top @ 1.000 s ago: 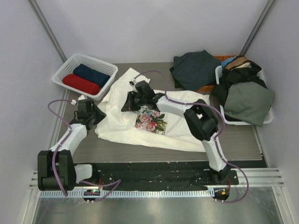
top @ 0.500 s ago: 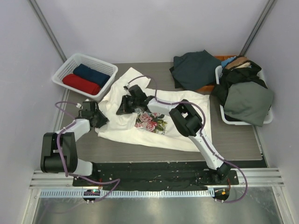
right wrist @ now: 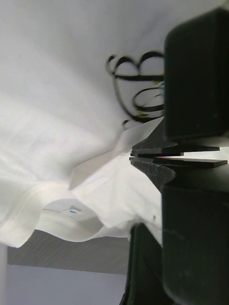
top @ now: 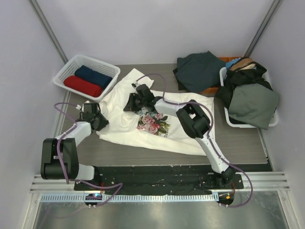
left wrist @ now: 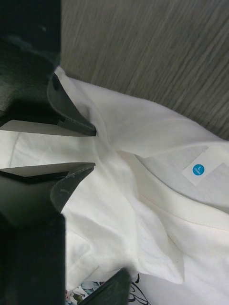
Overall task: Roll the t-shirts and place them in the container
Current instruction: Fold the T-shirt at the center of the board.
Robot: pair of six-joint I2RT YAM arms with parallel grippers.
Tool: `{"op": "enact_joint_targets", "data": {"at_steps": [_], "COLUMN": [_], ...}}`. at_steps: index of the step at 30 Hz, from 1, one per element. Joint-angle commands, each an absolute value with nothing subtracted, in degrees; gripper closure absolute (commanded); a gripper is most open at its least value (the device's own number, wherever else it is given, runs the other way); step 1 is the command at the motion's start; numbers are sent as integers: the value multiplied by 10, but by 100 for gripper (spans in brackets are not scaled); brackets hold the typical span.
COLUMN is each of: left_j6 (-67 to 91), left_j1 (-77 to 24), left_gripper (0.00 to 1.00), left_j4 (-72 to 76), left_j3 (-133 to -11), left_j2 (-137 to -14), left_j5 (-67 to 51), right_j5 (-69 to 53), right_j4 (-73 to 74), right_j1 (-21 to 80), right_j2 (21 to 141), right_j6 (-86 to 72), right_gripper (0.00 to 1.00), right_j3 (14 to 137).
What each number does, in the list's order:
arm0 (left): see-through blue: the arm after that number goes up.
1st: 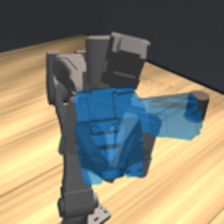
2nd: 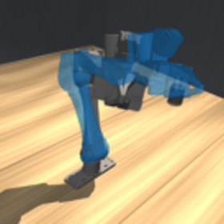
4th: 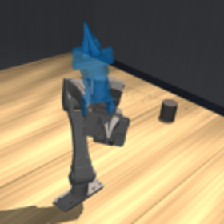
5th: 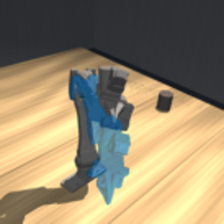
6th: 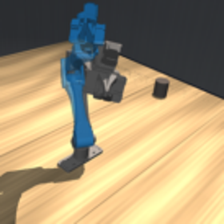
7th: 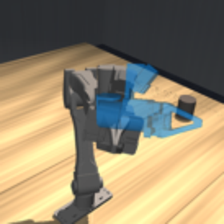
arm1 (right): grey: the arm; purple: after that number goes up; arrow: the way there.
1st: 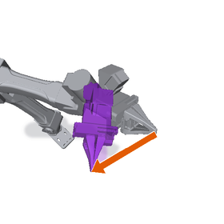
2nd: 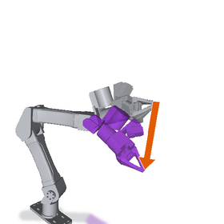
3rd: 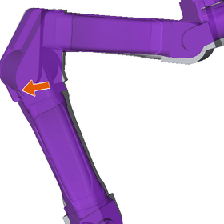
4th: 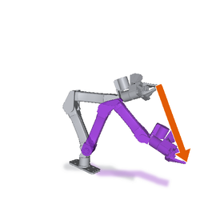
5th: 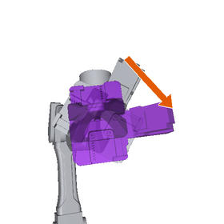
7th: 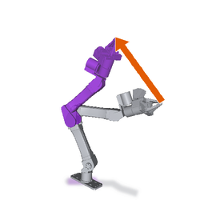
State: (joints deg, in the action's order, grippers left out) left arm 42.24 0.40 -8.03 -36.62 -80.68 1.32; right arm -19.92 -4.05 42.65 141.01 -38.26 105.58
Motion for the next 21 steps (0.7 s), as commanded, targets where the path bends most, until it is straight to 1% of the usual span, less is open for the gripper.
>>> {"op": "enact_joint_targets", "data": {"at_steps": [1, 2, 4, 5, 7, 8, 10, 11, 14, 18, 21], "left_j6": [395, 391, 386, 385, 388, 392, 405, 410, 418, 409, 405], "left_j1": [5, 6, 5, 5, 6, 5, 5, 5, 5, 10, 12], "left_gripper": [67, 66, 60, 55, 53, 53, 50, 49, 45, 50, 52], "left_j4": [-121, -128, -142, -146, -156, -162, -190, -198, -209, -174, -163], "left_j3": [-382, -382, -381, -380, -368, -363, -351, -346, -323, -324, -364], "left_j2": [-731, -716, -676, -663, -624, -614, -592, -577, -562, -594, -642], "left_j5": [76, 81, 90, 94, 98, 104, 140, 157, 200, 179, 145], "right_j5": [-178, -183, -198, -208, -235, -240, -243, -239, -240, -219, -209], "right_j4": [-54, -60, -75, -81, -91, -94, -105, -109, -135, -133, -122], "right_j1": [417, 417, 417, 417, 422, 424, 438, 443, 463, 482, 485], "right_j2": [1248, 1224, 1160, 1143, 1102, 1091, 1053, 1040, 1005, 992, 1003], "right_j6": [-343, -344, -351, -359, -378, -381, -384, -386, -396, -374, -358], "right_gripper": [89, 87, 86, 85, 84, 84, 81, 81, 81, 84, 91], "right_j3": [960, 910, 856, 806, 763, 722, 680, 642, 581, 548, 537]}}
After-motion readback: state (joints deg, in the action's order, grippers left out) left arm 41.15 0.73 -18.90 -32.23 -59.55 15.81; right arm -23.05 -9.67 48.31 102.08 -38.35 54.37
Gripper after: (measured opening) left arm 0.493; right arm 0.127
